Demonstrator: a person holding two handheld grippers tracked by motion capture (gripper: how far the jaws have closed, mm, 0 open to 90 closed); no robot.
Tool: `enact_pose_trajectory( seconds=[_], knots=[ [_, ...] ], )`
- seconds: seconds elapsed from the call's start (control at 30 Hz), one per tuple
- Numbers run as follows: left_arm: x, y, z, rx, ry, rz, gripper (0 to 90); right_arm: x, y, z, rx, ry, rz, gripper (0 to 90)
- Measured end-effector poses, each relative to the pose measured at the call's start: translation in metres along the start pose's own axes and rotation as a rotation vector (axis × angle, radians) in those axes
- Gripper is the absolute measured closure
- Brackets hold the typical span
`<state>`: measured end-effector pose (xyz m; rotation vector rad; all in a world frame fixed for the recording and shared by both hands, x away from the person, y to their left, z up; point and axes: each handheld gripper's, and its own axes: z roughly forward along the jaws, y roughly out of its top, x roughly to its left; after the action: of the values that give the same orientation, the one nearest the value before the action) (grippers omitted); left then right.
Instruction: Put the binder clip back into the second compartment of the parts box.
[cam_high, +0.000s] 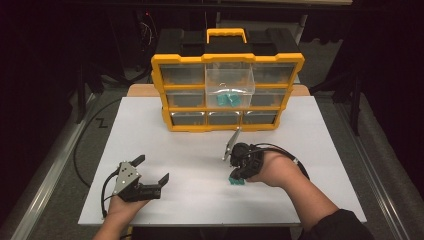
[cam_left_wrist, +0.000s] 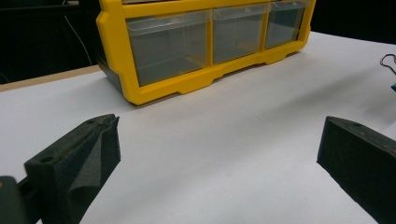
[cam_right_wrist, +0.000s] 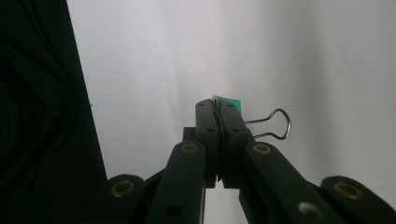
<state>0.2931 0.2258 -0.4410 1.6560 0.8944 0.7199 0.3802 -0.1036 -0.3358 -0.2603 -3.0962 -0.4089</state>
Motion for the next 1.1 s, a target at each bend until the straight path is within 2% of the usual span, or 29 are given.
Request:
enact_pose_trajectory(
  seconds=[0.43, 0.67, 0.83, 1.1],
  knots=[
    [0.0, -0.001, 0.0, 0.006, 0.005, -0.001, 0.3, -0.008, -0.015, -0.013, 0.01, 0.003, 0.024, 90.0],
    [0.001, -0.001, 0.001, 0.008, 0.008, 0.004, 0.3, -0.01, -0.016, -0.027, -0.012, -0.012, 0.023, 90.0],
    [0.001, 0.0, 0.0, 0.004, 0.011, 0.005, 0.3, -0.012, -0.017, -0.032, -0.017, -0.004, 0.038, 90.0],
    [-0.001, 0.0, -0.001, 0.001, 0.009, 0.002, 0.3, -0.013, -0.013, -0.039, -0.025, -0.008, 0.022, 90.0]
  ],
)
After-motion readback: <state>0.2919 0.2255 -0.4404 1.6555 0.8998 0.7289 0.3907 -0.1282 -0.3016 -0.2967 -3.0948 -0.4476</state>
